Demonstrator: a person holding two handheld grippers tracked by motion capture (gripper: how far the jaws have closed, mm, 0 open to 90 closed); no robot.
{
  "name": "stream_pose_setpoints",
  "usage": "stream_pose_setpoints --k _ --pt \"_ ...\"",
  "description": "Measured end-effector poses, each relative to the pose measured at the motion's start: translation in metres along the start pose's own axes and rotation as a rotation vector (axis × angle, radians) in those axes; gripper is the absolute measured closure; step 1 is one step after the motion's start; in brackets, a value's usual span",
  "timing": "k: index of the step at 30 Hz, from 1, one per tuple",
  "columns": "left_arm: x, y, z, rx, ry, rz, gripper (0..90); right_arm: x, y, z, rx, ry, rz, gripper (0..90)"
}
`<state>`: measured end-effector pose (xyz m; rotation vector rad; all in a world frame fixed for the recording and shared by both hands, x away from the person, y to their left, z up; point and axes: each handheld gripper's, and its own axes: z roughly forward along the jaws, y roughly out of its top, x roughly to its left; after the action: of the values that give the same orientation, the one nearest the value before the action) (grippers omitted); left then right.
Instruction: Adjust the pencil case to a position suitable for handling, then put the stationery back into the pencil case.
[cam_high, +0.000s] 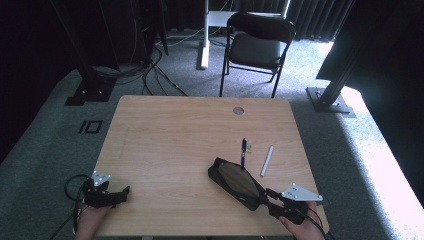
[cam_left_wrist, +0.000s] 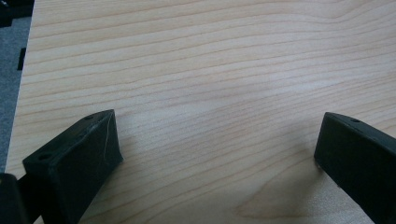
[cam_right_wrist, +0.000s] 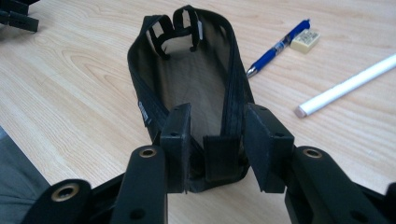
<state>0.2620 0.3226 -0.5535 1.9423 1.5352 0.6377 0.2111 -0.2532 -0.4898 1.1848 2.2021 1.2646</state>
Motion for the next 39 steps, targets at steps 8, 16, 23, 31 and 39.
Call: stream_pose_setpoints --k 8,16,23,31,39 --pt "0.000 0.000 0.000 0.000 0.000 0.000 0.5 0.000 0.009 0.003 -0.019 -0.005 -0.001 57.0" --pt "0.000 0.000 0.000 0.000 0.000 0.000 0.5 -0.002 0.016 0.005 -0.045 -0.008 0.012 51.6" --pt "0.000 0.000 0.000 0.000 0.000 0.000 0.5 -0.005 0.028 0.005 -0.065 -0.026 0.004 51.4" --pt "0.000 0.000 0.000 0.000 0.000 0.000 0.5 -0.015 0.040 0.009 -0.116 -0.056 0.023 51.1" --pt "0.000 0.000 0.000 0.000 0.000 0.000 0.5 -0.031 0.048 0.020 -0.138 -0.126 0.060 51.0"
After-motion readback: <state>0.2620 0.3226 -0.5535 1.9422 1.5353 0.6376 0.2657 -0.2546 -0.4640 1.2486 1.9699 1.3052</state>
